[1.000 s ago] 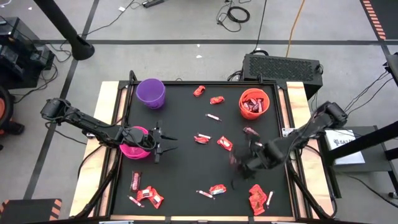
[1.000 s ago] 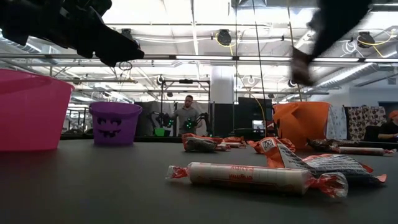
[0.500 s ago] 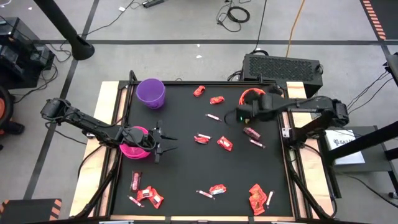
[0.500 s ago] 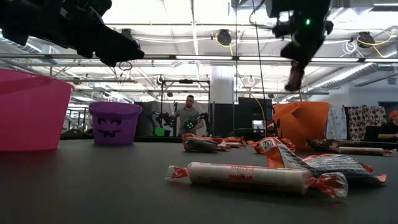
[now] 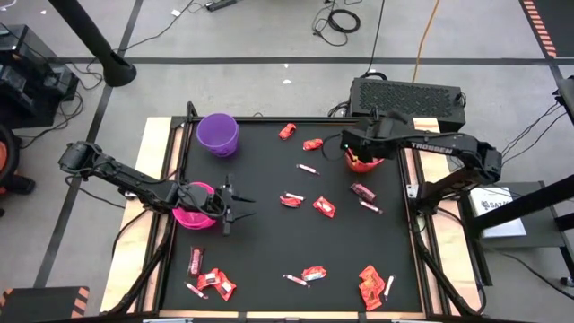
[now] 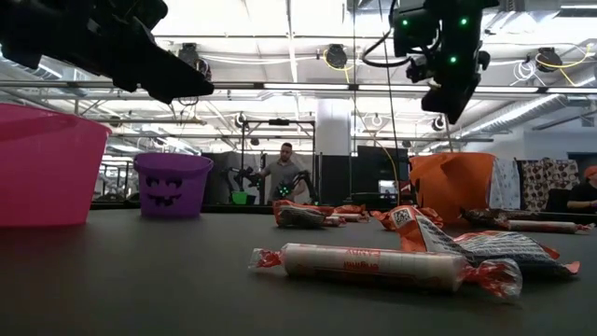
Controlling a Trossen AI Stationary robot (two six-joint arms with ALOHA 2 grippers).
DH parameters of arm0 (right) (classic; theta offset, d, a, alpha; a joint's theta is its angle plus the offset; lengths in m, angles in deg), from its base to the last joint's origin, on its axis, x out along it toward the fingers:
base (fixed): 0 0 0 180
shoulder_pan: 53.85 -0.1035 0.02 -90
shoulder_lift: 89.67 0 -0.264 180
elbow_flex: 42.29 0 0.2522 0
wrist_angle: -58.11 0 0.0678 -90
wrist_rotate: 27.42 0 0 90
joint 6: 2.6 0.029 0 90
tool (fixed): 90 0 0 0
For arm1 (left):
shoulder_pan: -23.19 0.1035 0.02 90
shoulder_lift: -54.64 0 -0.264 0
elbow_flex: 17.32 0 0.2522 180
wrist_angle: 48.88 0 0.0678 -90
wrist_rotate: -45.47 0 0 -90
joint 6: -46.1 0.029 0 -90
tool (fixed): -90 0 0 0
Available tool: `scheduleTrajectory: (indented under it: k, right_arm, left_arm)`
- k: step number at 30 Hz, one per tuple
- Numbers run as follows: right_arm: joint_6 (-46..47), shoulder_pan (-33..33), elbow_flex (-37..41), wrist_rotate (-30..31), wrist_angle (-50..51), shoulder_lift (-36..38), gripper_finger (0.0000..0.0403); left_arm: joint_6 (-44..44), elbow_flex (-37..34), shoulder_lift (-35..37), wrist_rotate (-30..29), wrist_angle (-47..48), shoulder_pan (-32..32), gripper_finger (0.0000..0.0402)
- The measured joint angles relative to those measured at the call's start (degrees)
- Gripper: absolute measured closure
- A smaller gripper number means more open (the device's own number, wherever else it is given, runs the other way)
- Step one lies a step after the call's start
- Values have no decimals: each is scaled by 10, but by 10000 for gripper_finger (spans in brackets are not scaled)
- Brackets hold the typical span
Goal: Sort candy by brand, put in halloween buckets
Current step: Put the brown candy into the orange bucket
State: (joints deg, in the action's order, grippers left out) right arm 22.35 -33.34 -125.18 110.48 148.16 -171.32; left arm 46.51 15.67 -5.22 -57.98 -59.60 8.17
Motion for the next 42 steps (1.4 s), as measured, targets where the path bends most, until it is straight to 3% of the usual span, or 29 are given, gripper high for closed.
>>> scheduleTrajectory:
  k: [4, 10, 13, 19, 21, 28, 33, 42]
  right_arm:
    - [-6, -2, -1, -34, -28, 0, 265]
    - [-19, -47, -4, -329, -83, 0, 237]
    - [-18, -96, 5, -405, -171, 0, 236]
    - [-23, -202, 86, -408, -448, 0, 241]
    - [-22, -233, 112, -407, -480, 0, 241]
    - [104, -313, 149, -397, -424, -1, 241]
    - [230, -357, 150, -326, -324, -1, 241]
    - [285, -401, 151, -251, -292, -1, 241]
  left_arm:
    - [0, 0, 0, 0, 0, 0, 226]
    - [-5, 0, 0, 0, 12, 0, 226]
    - [-6, 0, 0, 0, 12, 0, 226]
    - [-16, 0, 0, 0, 11, 0, 226]
    - [-18, 0, 0, 0, 11, 0, 226]
    - [-31, 0, 0, 0, 10, 0, 226]
    - [-31, 0, 0, 0, 8, 0, 226]
    - [-31, 0, 0, 22, -21, 0, 226]
